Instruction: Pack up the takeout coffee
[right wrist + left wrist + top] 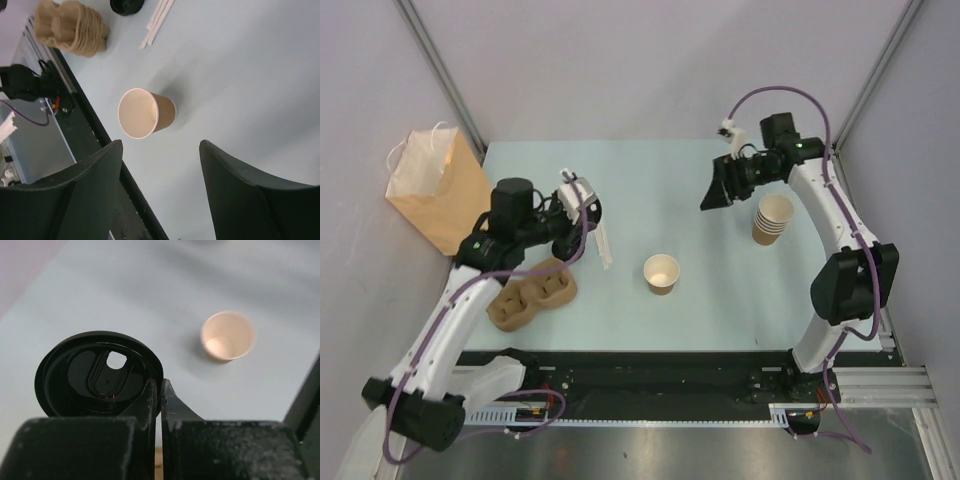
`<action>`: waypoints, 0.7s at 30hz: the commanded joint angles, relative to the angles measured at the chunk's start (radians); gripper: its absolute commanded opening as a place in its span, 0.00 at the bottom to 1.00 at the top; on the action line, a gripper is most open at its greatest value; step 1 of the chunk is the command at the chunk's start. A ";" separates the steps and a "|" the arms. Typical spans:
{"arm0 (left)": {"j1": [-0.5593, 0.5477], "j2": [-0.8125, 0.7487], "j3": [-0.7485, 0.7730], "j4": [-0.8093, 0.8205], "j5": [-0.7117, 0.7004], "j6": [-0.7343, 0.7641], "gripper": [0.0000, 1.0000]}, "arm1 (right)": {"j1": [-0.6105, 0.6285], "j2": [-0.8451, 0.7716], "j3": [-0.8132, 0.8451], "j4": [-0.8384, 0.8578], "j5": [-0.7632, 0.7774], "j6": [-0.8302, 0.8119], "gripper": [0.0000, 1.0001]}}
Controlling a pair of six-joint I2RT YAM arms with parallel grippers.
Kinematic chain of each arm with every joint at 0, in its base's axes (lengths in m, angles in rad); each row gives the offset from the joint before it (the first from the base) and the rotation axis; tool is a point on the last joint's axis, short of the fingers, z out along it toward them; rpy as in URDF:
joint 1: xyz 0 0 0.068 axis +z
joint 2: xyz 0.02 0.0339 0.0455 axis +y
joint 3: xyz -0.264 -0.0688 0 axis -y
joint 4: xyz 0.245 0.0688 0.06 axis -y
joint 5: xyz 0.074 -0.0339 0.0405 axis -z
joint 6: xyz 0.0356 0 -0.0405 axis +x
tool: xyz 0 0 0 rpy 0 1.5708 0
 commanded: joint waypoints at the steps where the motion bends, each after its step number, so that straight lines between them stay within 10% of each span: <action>1: -0.011 -0.146 -0.031 0.135 0.332 -0.029 0.00 | -0.068 -0.086 0.073 -0.032 -0.166 -0.021 0.68; 8: -0.023 -0.166 -0.149 0.912 0.733 -0.884 0.00 | -0.075 -0.229 -0.032 0.133 -0.312 0.092 0.68; 13: -0.028 -0.128 -0.137 1.150 0.722 -1.132 0.00 | -0.052 -0.405 -0.186 0.489 -0.348 0.373 0.68; 21: -0.102 -0.071 -0.104 1.189 0.814 -1.335 0.00 | 0.180 -0.752 -0.396 0.785 0.125 -0.024 0.68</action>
